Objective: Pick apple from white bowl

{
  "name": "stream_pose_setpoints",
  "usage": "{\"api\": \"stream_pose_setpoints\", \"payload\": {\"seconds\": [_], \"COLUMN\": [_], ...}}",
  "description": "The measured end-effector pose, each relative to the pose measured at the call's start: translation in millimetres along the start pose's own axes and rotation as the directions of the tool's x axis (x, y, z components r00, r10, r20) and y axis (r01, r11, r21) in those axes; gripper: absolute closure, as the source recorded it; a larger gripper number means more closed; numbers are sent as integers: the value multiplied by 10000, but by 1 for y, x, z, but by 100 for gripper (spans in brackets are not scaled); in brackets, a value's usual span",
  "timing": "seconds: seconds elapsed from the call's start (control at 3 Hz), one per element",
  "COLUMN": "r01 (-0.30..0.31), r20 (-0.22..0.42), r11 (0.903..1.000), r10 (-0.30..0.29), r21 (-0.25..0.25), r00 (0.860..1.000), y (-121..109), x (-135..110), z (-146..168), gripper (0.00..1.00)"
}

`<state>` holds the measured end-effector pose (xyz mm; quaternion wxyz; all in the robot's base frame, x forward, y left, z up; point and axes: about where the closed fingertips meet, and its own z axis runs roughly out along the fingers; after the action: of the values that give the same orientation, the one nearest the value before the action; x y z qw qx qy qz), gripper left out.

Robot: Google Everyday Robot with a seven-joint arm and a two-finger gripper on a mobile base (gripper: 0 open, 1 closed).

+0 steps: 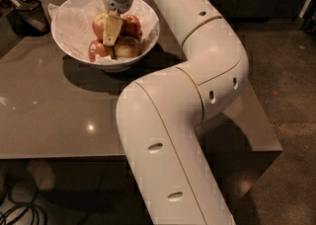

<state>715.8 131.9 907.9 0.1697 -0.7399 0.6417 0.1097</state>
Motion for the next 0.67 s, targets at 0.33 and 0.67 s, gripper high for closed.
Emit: {"api": "stream_pose_setpoints", "payload": {"seconds": [0.33, 0.67], "r01": [0, 0], "r20": [0, 0], "r11": [10000, 10000], "r10": [0, 0], "r21": [0, 0], "r00": [10000, 10000], "y": [-1, -1], "x": [-3, -3], "z": [-8, -8], "gripper": [82, 59]}}
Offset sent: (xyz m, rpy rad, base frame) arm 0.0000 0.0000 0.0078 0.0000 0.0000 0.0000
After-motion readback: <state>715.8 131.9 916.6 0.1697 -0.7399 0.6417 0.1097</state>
